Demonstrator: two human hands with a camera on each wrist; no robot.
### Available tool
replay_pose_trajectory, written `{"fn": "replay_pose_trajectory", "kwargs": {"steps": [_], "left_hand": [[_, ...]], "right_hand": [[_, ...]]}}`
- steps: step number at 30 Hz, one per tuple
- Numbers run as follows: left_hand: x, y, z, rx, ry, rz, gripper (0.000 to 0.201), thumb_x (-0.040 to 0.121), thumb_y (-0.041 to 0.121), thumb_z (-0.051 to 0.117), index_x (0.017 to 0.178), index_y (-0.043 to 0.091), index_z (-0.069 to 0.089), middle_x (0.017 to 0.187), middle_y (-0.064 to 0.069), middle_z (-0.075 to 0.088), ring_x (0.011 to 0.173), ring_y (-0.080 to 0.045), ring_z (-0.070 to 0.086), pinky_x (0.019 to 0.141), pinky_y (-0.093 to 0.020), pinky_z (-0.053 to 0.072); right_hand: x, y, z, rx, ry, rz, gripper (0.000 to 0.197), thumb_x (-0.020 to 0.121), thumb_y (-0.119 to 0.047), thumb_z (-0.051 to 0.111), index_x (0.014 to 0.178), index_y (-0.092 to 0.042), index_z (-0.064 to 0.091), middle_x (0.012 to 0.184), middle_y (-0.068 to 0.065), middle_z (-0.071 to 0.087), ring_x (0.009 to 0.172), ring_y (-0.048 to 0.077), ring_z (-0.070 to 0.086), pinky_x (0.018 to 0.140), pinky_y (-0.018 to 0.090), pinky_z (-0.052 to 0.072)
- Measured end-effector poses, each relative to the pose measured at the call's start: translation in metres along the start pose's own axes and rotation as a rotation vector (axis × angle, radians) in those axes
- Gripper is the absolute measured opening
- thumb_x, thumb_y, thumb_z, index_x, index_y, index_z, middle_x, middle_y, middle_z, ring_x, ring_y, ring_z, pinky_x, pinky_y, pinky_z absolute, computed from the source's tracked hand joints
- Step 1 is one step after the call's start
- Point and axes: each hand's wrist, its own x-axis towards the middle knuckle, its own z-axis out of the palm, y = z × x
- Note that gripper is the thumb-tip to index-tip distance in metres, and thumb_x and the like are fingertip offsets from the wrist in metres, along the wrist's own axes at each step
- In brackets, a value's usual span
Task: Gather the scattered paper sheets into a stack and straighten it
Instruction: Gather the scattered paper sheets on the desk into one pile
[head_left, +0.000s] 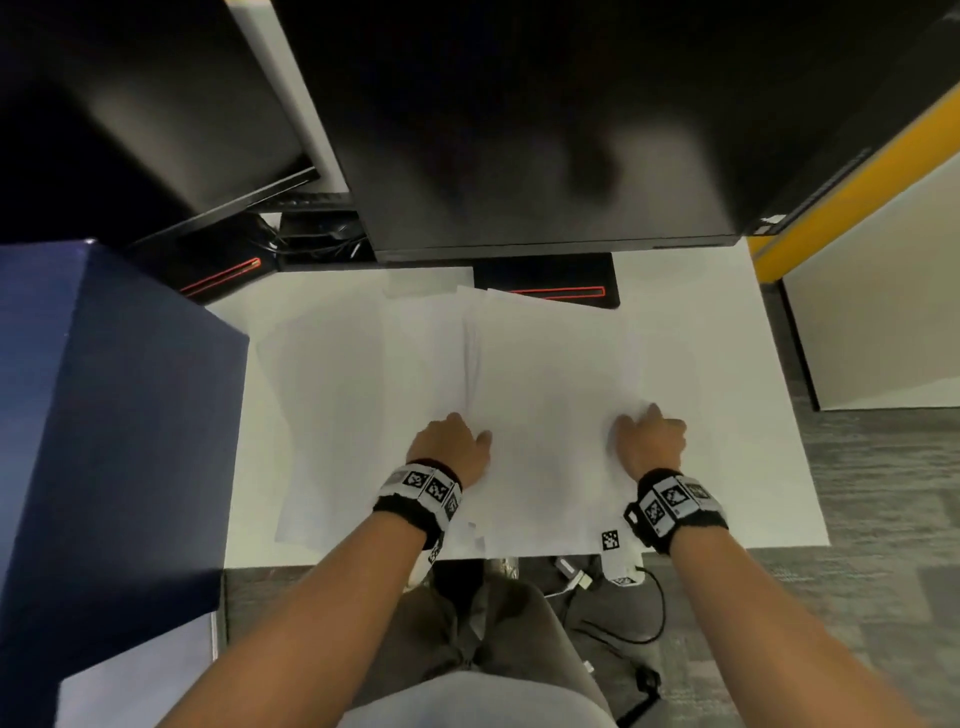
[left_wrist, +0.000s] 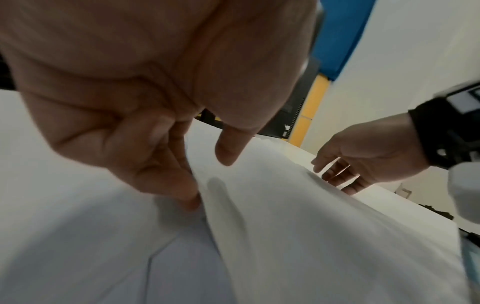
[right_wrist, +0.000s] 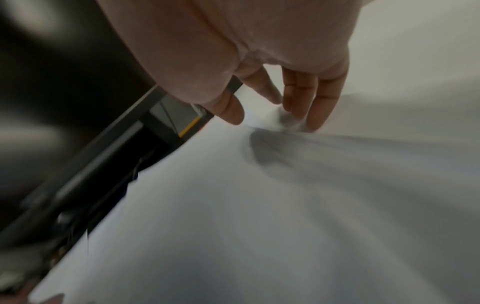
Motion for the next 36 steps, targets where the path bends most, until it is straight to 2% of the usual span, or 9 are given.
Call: {"fn": "replay_pose_trajectory", "kwargs": {"steps": [4,8,13,15,18,24,30,33,36], "left_hand": [[-0.022,-0.002,0.021,0.044,-0.099,0.098,0.033,0.1,0.032,0.042,0.113,0.007,0.06,0.114,-0.013,0.067,0.102,-0.03,0.064,0.076,-0.03,0.045],[-0.03,-0.021,0.019,-0.12,-0.02,0.074,0.041,0.091,0.052,0.052,0.11,0.017,0.063,0.106,-0.002,0.069,0.099,-0.024,0.064,0.084,-0.033,0.052],[0.011,-0.107,-0.028,-0.295,0.46,-0.359,0.078,0.071,0.064,0.065,0.131,0.015,0.052,0.13,-0.015,0.052,0.119,-0.037,0.05,0.1,-0.048,0.045],[0.025,-0.127,-0.04,-0.437,0.502,-0.583,0.098,0.059,0.07,0.066,0.136,0.013,0.042,0.136,-0.014,0.043,0.123,-0.038,0.045,0.101,-0.055,0.042],[0.044,-0.136,-0.052,-0.507,0.456,-0.703,0.112,0.048,0.076,0.07,0.134,0.012,0.039,0.131,-0.012,0.044,0.12,-0.037,0.049,0.095,-0.059,0.045],[0.055,-0.112,-0.054,-0.391,0.548,-0.509,0.096,0.056,0.065,0.078,0.13,0.012,0.047,0.131,-0.011,0.05,0.122,-0.034,0.046,0.101,-0.05,0.035],[0.044,-0.121,-0.076,-0.314,0.686,-0.268,0.034,0.095,0.043,0.056,0.118,0.022,0.069,0.122,-0.003,0.068,0.115,-0.028,0.052,0.09,-0.044,0.03],[0.03,-0.134,-0.093,-0.267,0.842,-0.077,0.027,0.098,0.036,0.056,0.116,0.026,0.073,0.137,0.005,0.059,0.124,-0.023,0.049,0.1,-0.042,0.027],[0.007,-0.138,-0.113,-0.426,0.946,0.097,0.025,0.099,0.028,0.059,0.116,0.017,0.073,0.127,-0.002,0.067,0.114,-0.018,0.06,0.104,-0.03,0.035]], "right_hand": [[-0.025,0.023,0.021,-0.033,-0.08,-0.077,0.059,0.096,-0.021,0.051,0.146,0.0,0.028,0.141,0.028,0.029,0.122,0.048,0.046,0.103,0.046,0.042],[-0.032,0.03,0.025,-0.013,-0.091,-0.061,0.069,0.091,-0.02,0.057,0.15,-0.007,0.025,0.143,0.024,0.028,0.124,0.046,0.044,0.103,0.046,0.041],[-0.004,0.022,-0.003,0.077,0.035,0.066,0.074,0.084,-0.039,0.064,0.146,-0.011,0.035,0.144,0.02,0.031,0.131,0.042,0.038,0.105,0.052,0.04],[0.007,0.01,-0.009,0.152,0.042,0.063,0.077,0.084,-0.045,0.064,0.147,-0.012,0.035,0.146,0.019,0.03,0.131,0.042,0.041,0.107,0.05,0.04],[0.015,-0.014,-0.007,0.221,0.002,0.015,0.08,0.084,-0.048,0.066,0.149,-0.013,0.034,0.148,0.016,0.028,0.13,0.04,0.044,0.109,0.047,0.04],[0.007,-0.051,0.023,0.182,-0.078,-0.1,0.081,0.083,-0.039,0.068,0.151,-0.014,0.03,0.145,0.017,0.031,0.128,0.039,0.045,0.109,0.042,0.04],[-0.007,-0.06,0.031,-0.071,0.064,-0.136,0.084,0.081,-0.038,0.068,0.149,-0.014,0.027,0.143,0.018,0.03,0.129,0.039,0.034,0.106,0.05,0.033],[-0.022,-0.071,0.036,-0.131,0.192,-0.323,0.074,0.079,-0.041,0.07,0.141,-0.015,0.04,0.136,0.018,0.035,0.122,0.039,0.037,0.101,0.05,0.035],[-0.043,-0.09,0.046,-0.061,0.197,-0.526,0.061,0.082,-0.04,0.07,0.135,-0.016,0.05,0.134,0.015,0.039,0.121,0.036,0.039,0.101,0.045,0.034]]}}
